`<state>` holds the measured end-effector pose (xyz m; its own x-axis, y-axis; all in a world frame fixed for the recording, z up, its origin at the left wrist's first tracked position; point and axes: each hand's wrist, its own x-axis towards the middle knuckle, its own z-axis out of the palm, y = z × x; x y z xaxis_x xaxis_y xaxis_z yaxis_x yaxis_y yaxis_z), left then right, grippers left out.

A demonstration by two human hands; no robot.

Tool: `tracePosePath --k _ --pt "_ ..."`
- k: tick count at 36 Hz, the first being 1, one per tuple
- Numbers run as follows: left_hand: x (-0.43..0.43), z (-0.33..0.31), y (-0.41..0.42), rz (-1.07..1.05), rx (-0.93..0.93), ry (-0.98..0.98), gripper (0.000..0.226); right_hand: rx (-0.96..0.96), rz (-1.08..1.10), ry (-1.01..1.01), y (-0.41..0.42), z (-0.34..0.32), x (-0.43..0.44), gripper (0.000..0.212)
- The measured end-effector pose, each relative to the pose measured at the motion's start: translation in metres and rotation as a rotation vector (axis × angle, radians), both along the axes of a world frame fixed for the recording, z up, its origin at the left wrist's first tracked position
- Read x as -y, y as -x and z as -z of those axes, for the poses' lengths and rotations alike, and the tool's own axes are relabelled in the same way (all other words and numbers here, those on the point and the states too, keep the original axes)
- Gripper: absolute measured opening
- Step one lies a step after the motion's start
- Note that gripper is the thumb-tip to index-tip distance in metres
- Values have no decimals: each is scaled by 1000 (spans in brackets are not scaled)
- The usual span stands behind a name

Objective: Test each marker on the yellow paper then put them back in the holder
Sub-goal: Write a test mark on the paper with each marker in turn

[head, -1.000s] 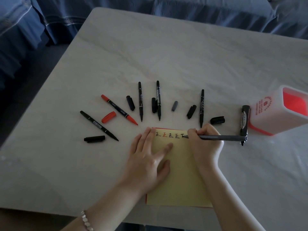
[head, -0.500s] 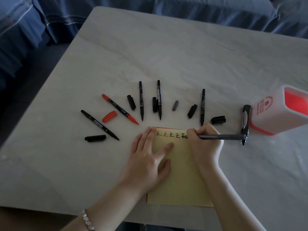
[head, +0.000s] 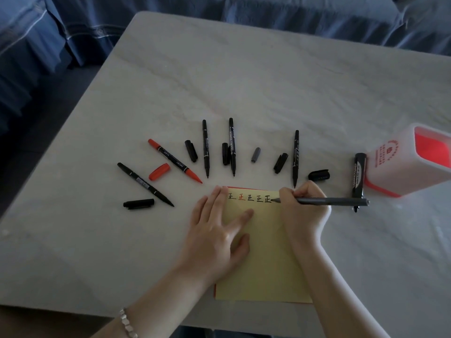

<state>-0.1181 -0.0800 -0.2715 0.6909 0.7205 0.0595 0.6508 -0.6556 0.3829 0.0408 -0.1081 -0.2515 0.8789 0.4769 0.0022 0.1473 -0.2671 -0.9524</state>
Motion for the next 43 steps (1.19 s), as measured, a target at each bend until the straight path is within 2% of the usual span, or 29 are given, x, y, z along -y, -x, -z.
tracePosePath --k 7,10,14,15,19,24,28,33,35,38,43 --pt "1 -2 -1 10 -12 -2 42 -166 -32 -85 -15 -14 -3 29" --pt "1 -2 0 19 -12 -18 43 -158 -217 25 -32 -32 -8 32" --pt "0 -1 0 13 -31 -20 44 -448 -394 76 -56 -60 -24 15" --pt "0 -2 0 11 -32 -16 44 -446 -409 146 -61 -66 -30 17" --pt "-1 -4 0 12 -41 -7 43 -111 -516 526 -69 -76 -57 30" --pt "-1 -4 0 9 -48 5 43 107 -669 808 -58 -65 -82 25" --pt "-1 -4 1 13 -48 -1 43 271 -661 869 -46 -53 -93 28" --pt "-1 -2 1 15 -40 2 42 288 -620 808 -44 -50 -91 36" --pt "0 -2 0 16 -33 -2 43 297 -556 789 -52 -51 -88 33" --pt "0 -2 0 13 -26 -6 42 392 -475 909 -67 -53 -82 17" --pt "0 -3 0 9 -31 -7 42 382 -482 1098 -76 -54 -75 26"
